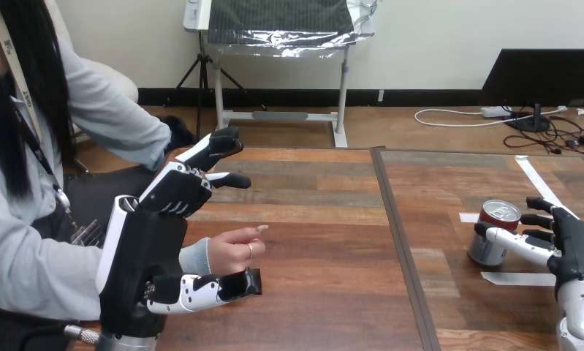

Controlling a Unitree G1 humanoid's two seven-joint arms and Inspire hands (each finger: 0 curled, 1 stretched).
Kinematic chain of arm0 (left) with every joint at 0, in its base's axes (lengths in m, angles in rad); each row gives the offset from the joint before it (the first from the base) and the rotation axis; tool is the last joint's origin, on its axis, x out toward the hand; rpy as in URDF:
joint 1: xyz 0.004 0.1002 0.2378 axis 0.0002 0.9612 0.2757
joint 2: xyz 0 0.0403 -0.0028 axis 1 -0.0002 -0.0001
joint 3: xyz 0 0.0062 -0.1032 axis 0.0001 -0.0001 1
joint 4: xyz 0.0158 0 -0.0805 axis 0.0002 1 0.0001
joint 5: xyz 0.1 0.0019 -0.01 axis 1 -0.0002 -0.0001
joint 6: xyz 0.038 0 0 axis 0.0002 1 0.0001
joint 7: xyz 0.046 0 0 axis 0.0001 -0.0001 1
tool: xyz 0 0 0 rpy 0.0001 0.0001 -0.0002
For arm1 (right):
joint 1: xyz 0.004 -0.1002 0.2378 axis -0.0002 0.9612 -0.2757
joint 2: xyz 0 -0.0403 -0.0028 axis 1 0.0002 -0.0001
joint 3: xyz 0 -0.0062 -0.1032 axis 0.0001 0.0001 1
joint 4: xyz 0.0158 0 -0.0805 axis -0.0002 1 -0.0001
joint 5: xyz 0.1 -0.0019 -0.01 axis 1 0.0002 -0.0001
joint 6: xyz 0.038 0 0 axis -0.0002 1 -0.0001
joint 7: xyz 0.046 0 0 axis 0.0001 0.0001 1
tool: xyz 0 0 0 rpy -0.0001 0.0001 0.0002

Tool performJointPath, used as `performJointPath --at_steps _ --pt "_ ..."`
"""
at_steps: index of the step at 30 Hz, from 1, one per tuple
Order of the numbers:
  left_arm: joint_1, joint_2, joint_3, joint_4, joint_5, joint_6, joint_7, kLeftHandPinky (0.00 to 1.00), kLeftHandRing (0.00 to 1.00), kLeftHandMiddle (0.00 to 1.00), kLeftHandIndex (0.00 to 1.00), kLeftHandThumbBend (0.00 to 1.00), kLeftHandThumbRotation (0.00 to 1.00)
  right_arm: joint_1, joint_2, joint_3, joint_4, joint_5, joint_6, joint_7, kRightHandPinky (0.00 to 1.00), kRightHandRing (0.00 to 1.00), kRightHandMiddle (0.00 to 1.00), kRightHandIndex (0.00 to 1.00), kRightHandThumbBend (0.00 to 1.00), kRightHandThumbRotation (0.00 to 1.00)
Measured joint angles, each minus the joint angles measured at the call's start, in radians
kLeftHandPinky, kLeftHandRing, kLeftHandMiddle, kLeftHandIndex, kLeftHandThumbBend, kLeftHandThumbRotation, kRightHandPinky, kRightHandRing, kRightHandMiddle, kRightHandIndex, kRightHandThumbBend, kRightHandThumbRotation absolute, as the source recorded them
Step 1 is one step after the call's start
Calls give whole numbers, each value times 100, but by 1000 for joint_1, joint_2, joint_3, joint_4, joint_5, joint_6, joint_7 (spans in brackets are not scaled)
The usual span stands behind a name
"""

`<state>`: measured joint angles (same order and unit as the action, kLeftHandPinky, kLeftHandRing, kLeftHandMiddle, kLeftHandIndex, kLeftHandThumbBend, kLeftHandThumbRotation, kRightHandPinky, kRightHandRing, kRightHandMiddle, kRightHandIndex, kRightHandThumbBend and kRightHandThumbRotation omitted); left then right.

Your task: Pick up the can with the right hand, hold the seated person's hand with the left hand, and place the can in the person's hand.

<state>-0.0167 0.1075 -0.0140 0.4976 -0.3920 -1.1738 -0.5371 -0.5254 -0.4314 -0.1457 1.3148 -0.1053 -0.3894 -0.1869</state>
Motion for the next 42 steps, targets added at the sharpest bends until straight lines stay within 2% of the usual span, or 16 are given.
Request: performJointPath --at_steps 21,31,42 --pt "-1 0 0 0 -3 6 -9 67 84 86 78 100 38 0 0 17 0 -13 0 19 72 82 85 91 100 33" --pt "-1 0 0 0 -3 6 -9 67 84 86 78 100 39 -4 0 27 0 -25 0 20 77 88 88 93 100 38" --pt "-1 -1 0 0 -6 6 -15 66 84 86 78 100 39 -24 0 31 0 -34 0 21 79 89 89 94 100 41"
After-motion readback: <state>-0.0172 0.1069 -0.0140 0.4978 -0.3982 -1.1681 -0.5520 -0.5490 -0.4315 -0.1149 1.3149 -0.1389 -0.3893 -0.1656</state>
